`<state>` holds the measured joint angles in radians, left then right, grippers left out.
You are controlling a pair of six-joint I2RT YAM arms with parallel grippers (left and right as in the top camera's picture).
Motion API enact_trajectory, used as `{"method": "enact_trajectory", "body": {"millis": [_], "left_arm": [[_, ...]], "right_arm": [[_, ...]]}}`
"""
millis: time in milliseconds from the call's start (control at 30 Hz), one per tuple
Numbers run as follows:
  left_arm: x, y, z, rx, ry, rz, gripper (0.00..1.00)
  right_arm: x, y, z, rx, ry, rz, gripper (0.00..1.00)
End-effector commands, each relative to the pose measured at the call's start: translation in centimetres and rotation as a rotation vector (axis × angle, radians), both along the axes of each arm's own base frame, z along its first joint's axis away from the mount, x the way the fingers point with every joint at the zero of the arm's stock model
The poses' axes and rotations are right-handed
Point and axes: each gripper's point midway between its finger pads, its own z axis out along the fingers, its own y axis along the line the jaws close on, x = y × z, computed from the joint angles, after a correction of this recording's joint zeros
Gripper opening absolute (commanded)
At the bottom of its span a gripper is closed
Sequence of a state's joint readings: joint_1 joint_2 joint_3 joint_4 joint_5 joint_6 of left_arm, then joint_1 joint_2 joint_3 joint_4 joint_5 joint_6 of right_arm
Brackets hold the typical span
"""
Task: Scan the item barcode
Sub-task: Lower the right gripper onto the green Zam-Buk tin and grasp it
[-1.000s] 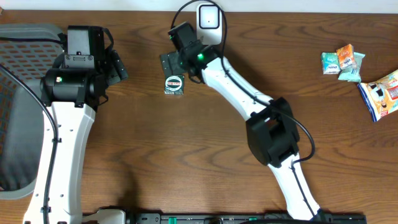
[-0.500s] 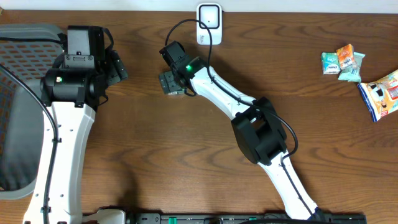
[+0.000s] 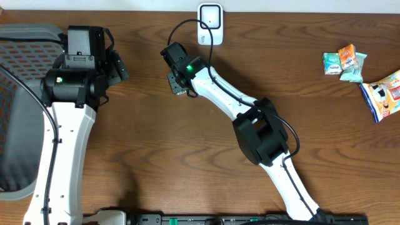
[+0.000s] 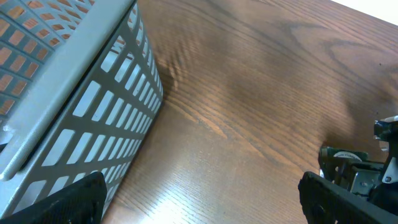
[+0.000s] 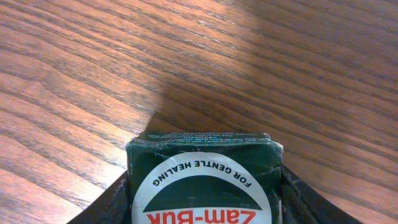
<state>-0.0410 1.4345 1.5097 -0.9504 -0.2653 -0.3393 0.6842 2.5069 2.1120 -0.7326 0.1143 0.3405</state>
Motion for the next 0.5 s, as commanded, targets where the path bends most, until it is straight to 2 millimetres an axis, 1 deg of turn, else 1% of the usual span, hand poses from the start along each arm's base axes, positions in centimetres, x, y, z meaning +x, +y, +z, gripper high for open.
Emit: {"method": "enact_trajectory", "body": {"millis": [0, 167, 267, 367, 467], "left_arm": [[0.0, 0.3, 0.0, 0.018, 0.007, 0.001, 0.98], [0.0, 0.3, 0.0, 0.018, 0.008, 0.001, 0.98], [0.0, 0.3, 0.0, 0.018, 0.007, 0.001, 0.98], [0.0, 0.3, 0.0, 0.018, 0.008, 0.001, 0.98], [0.0, 0.3, 0.0, 0.018, 0.007, 0.001, 0.98]], "right_arm": [[0.9, -2.6, 0.2, -0.079, -0.025, -0.055, 0.48], [1.7, -5.1, 1.5, -0.138, -0.048, -0.106, 0.48], [2.0, -6.5, 2.7, -0.141, -0.045, -0.128, 0.47], [2.4, -8.1, 3.4, -0.144, -0.033, -0.163, 0.46], [2.7, -9.3, 3.4, -0.138, -0.010, -0.187, 0.48]]}}
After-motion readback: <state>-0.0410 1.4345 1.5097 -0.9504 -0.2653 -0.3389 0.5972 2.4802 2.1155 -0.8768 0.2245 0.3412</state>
